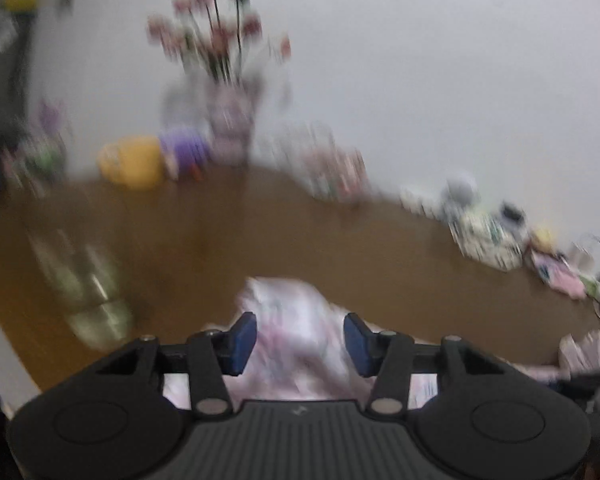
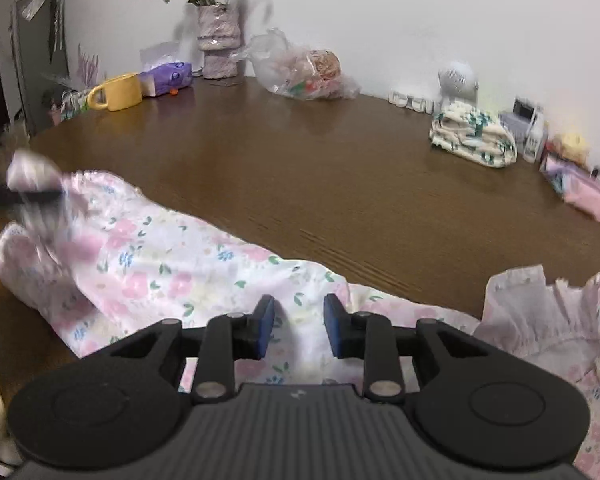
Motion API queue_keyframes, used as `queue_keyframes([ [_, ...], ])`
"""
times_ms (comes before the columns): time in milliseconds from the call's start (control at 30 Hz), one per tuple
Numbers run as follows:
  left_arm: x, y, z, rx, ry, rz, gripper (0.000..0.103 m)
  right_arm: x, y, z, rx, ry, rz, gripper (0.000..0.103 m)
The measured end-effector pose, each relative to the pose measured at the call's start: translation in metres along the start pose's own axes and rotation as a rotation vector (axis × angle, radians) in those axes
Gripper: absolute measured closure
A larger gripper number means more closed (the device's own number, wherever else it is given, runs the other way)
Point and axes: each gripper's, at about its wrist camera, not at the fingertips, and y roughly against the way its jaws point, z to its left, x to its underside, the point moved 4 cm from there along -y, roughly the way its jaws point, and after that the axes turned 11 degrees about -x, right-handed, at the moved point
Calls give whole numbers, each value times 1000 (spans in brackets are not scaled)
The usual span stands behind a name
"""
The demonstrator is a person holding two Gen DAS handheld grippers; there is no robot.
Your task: Fold clothes
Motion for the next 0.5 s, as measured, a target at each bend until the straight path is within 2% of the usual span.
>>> queue_keyframes([
  [67, -19, 21, -8, -16, -11, -116, 58, 2, -1, 4, 14, 25, 3, 71],
  [133, -27, 30, -22, 25, -55, -155, 58, 4, -2, 7, 24, 41, 2, 70],
  [167, -28, 25, -30, 66, -91, -129, 58, 4, -2, 8, 29, 48, 2, 69],
  [200, -23, 12, -39, 115, -138, -69, 62, 4, -3, 10, 34, 56, 2, 67],
  [233, -13, -5, -43, 114, -165, 8, 84, 5, -3, 11, 41, 63, 2, 67],
  [267, -3, -22, -47, 109, -190, 87, 97, 6, -3, 12, 49, 70, 3, 67],
  [300, 8, -39, -51, 104, -215, 165, 101, 7, -3, 11, 59, 71, 3, 67],
  [400, 36, -61, -43, 62, -254, 275, 100, 9, -1, 3, 89, 49, 0, 67],
  [500, 41, -61, -46, 68, -301, 236, 98, 9, 0, -9, 116, 16, -4, 66],
])
